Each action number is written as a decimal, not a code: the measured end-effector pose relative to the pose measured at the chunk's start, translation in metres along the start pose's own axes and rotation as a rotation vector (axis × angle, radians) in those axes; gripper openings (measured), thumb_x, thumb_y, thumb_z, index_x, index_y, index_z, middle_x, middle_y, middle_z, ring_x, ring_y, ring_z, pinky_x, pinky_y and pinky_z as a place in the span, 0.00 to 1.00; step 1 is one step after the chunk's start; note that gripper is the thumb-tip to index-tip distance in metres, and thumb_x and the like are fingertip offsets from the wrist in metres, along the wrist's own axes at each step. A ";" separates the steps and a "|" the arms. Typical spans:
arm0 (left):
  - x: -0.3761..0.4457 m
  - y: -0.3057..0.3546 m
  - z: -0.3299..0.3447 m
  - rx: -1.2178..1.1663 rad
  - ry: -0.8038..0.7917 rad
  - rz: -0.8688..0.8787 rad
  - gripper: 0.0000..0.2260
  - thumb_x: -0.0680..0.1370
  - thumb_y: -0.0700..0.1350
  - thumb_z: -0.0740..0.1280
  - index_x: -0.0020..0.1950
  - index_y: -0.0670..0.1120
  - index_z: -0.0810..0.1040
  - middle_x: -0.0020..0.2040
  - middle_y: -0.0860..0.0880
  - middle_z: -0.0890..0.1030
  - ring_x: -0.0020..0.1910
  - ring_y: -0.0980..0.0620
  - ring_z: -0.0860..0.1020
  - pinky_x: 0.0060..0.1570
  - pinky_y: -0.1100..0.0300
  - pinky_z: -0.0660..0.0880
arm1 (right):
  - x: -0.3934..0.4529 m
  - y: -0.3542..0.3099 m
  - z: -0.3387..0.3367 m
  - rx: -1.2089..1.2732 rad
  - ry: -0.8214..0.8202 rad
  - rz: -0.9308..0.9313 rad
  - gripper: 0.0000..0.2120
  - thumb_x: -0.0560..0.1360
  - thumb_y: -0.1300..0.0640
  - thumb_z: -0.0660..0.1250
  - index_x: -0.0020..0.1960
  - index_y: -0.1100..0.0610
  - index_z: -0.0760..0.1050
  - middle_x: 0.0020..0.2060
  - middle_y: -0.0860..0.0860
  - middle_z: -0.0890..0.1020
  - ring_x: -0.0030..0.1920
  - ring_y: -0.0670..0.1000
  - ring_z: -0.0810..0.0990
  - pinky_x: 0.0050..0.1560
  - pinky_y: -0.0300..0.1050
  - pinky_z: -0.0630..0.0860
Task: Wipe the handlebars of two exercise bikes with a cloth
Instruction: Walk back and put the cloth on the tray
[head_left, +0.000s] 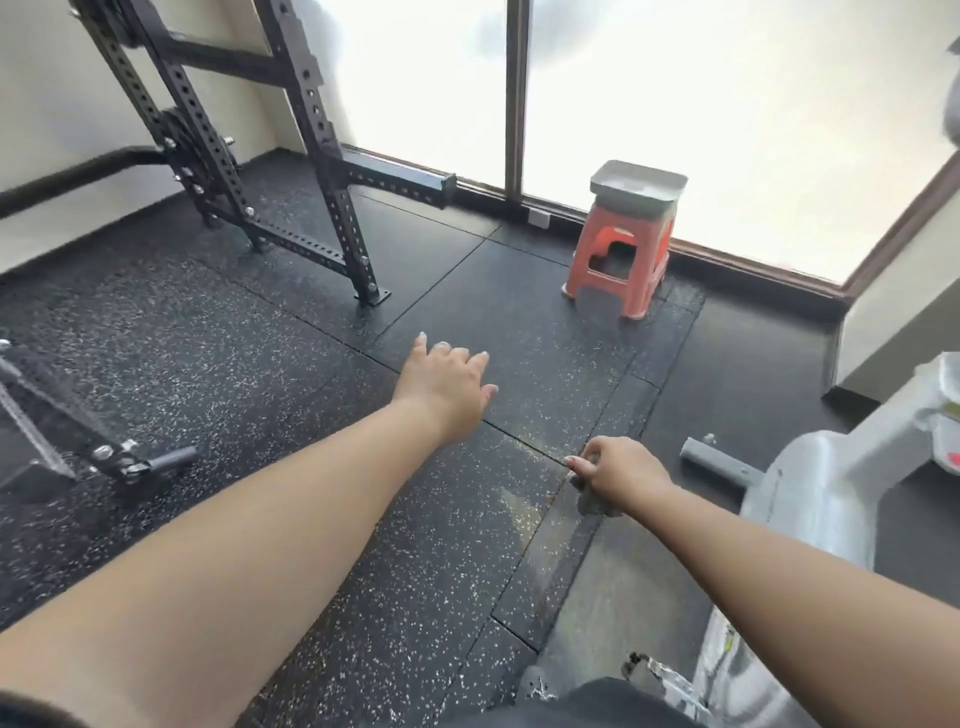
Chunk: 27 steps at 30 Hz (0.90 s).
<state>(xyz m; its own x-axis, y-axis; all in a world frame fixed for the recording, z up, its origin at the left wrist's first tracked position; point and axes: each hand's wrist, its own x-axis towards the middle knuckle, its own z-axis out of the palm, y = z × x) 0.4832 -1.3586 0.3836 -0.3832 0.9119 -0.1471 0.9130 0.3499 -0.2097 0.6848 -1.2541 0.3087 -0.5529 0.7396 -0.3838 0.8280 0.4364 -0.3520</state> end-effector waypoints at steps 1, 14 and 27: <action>0.017 0.002 -0.003 0.005 0.008 0.013 0.25 0.82 0.58 0.48 0.77 0.49 0.57 0.74 0.47 0.67 0.73 0.45 0.62 0.74 0.42 0.49 | 0.017 0.005 -0.008 0.002 0.005 0.009 0.14 0.75 0.39 0.63 0.38 0.47 0.75 0.47 0.52 0.84 0.50 0.54 0.81 0.43 0.44 0.72; 0.223 -0.009 -0.032 0.041 -0.002 0.116 0.28 0.81 0.59 0.46 0.79 0.49 0.49 0.78 0.47 0.57 0.78 0.44 0.51 0.73 0.37 0.41 | 0.172 0.016 -0.066 0.038 0.090 0.150 0.15 0.75 0.40 0.63 0.50 0.50 0.79 0.52 0.55 0.80 0.53 0.57 0.80 0.49 0.46 0.74; 0.460 -0.109 -0.066 0.014 0.130 0.282 0.27 0.82 0.57 0.47 0.79 0.47 0.49 0.78 0.46 0.57 0.78 0.44 0.52 0.75 0.43 0.44 | 0.327 -0.038 -0.156 0.118 0.192 0.373 0.07 0.75 0.48 0.62 0.43 0.48 0.77 0.41 0.47 0.78 0.38 0.52 0.79 0.36 0.40 0.71</action>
<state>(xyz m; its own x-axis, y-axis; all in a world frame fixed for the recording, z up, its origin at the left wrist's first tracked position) 0.2164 -0.9634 0.4028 -0.0934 0.9927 -0.0765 0.9784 0.0773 -0.1918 0.4867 -0.9491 0.3298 -0.1816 0.9223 -0.3412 0.9452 0.0680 -0.3192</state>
